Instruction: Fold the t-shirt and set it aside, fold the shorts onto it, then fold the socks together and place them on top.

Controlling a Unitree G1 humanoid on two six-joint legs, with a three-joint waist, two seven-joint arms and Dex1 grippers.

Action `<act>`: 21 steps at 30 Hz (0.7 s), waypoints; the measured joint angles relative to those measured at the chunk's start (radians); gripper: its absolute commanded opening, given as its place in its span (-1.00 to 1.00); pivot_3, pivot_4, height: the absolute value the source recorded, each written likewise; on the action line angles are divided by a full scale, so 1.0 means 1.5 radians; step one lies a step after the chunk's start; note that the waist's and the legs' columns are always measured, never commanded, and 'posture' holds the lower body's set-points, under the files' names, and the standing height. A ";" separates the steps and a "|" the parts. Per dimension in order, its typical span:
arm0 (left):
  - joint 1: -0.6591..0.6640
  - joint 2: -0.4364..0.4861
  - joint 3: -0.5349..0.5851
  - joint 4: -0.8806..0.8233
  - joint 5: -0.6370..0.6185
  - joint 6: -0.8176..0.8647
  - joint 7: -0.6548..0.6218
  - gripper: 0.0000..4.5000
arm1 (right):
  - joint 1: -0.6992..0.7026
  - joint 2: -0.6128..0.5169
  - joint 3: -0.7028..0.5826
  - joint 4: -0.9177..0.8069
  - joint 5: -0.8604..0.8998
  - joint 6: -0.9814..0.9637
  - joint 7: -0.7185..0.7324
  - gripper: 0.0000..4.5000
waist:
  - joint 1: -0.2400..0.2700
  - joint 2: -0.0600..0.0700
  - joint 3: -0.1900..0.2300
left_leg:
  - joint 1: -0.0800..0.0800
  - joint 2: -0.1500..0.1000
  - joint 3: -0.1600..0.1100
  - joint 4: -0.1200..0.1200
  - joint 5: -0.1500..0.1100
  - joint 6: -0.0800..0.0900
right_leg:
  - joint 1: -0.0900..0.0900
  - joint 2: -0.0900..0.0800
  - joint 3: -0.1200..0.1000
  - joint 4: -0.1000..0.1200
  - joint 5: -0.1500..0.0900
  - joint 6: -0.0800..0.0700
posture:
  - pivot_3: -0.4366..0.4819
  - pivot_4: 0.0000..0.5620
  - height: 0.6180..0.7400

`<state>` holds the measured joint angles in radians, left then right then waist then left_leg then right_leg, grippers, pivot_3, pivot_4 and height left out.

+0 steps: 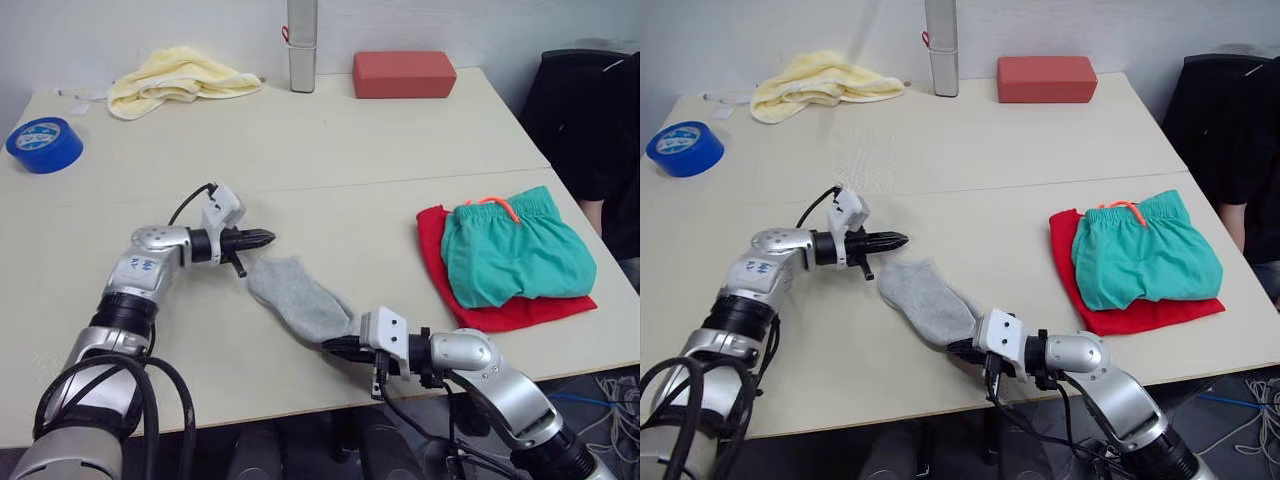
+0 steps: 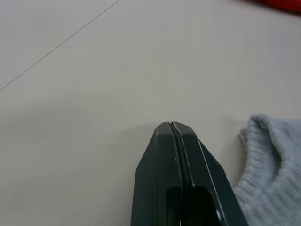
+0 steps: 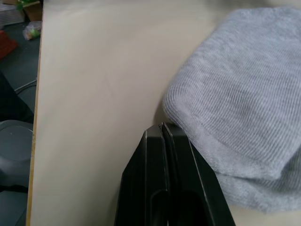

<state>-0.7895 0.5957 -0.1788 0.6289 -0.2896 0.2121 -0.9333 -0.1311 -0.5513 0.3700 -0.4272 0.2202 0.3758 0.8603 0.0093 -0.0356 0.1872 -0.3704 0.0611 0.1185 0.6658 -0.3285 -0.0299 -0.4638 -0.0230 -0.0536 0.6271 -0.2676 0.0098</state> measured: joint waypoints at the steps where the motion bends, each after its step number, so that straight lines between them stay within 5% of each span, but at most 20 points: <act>1: -0.004 -0.004 0.000 0.017 0.014 -0.006 -0.003 -1.00 | 0.000 0.000 0.001 0.000 -0.003 0.004 -0.003 -0.98 | -0.002 0.000 0.000 | 0.000 0.000 0.000 0.000 0.000 0.000 | 0.000 0.000 0.000 0.000 0.000 0.000 | -0.05 -0.47 1.00; 8: 0.005 -0.009 0.005 0.025 0.047 -0.002 -0.071 -1.00 | -0.007 0.006 0.005 0.002 -0.013 0.027 -0.020 -0.98 | -0.010 0.000 0.000 | 0.002 -0.001 -0.001 0.001 0.002 0.001 | 0.001 0.000 0.001 0.004 0.002 -0.001 | -0.05 -0.47 1.00; 21: 0.203 0.074 0.087 -0.257 0.004 0.169 -0.097 -1.00 | -0.051 -0.017 -0.070 0.092 -0.010 0.003 0.011 -0.98 | -0.022 0.000 0.000 | 0.006 0.001 -0.003 0.000 0.003 0.001 | 0.001 -0.002 0.005 0.010 0.002 -0.002 | -0.05 -0.47 1.00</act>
<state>-0.4855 0.7067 -0.0487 0.2440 -0.2837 0.4663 -1.0788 -0.2069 -0.5764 0.2652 -0.2896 0.2049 0.3809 0.8769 -0.0237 -0.0359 0.1871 -0.3609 0.0627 0.1137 0.6665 -0.3241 -0.0281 -0.4623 -0.0253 -0.0462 0.6414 -0.2642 0.0074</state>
